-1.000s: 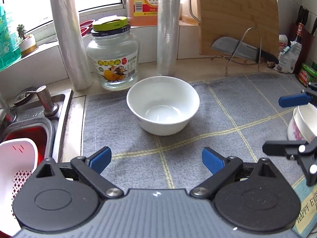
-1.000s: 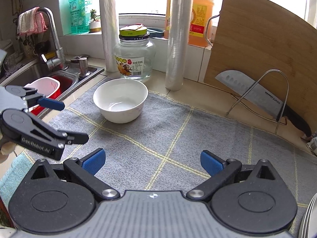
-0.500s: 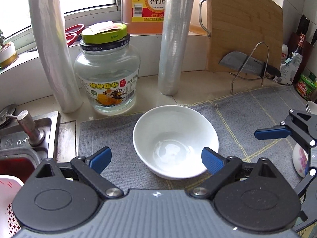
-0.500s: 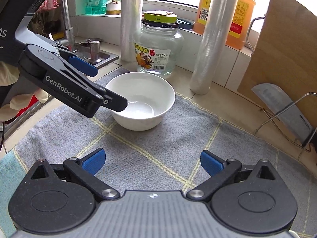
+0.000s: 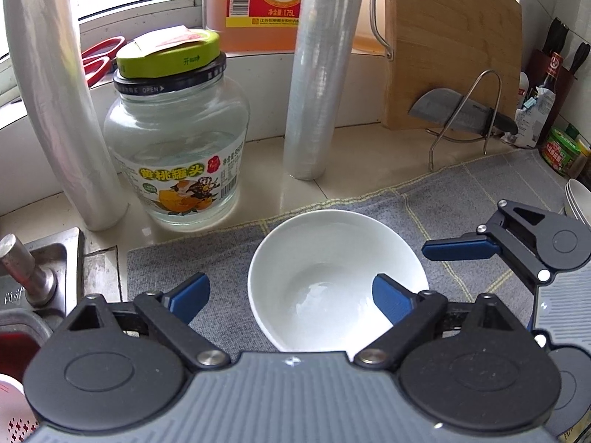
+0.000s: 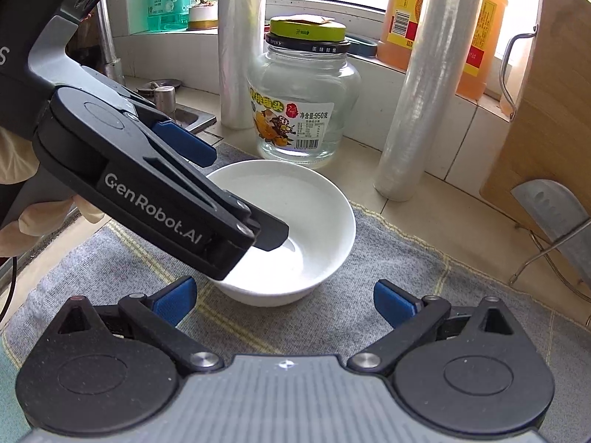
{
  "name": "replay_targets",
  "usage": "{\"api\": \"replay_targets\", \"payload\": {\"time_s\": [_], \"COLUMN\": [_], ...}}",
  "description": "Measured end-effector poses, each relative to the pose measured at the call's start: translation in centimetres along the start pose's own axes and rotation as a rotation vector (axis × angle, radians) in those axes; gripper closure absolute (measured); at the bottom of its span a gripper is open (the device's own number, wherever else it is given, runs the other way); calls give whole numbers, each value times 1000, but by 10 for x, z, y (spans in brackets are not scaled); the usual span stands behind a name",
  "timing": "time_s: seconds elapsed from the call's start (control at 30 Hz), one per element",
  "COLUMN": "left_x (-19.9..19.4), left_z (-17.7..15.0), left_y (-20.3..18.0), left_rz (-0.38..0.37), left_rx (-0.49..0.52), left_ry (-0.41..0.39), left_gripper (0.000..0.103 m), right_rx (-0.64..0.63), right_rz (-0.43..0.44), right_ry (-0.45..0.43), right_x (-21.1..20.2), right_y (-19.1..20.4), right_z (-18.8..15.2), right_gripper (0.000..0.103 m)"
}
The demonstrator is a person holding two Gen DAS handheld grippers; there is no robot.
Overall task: Organize plates and bowls
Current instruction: 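Grip the white bowl rim with the left tool while the right tool rubs inside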
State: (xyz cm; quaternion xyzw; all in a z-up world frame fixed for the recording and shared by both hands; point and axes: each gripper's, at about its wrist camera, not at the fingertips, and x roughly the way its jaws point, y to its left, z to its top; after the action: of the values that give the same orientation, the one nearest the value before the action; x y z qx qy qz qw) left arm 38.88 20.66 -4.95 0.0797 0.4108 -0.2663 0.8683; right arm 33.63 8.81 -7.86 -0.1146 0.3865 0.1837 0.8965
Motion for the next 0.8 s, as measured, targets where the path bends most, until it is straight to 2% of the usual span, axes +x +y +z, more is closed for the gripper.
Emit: {"api": "replay_targets", "payload": {"time_s": [0.13, 0.37, 0.63, 0.8], "left_x": [3, 6, 7, 10], "left_z": [2, 7, 10, 10], "left_y": [0, 0, 0, -2], "left_rz": [-33, -64, -81, -94], "left_rx": [17, 44, 74, 89], "left_ry": [13, 22, 41, 52], "left_gripper": [23, 27, 32, 33], "right_rx": [11, 5, -14, -15], "right_rz": [5, 7, 24, 29], "right_ry": [-10, -25, -33, -40], "right_x": [3, 4, 4, 4], "right_y": [1, 4, 6, 6], "right_z": [3, 3, 4, 4], "right_gripper": [0, 2, 10, 11]}}
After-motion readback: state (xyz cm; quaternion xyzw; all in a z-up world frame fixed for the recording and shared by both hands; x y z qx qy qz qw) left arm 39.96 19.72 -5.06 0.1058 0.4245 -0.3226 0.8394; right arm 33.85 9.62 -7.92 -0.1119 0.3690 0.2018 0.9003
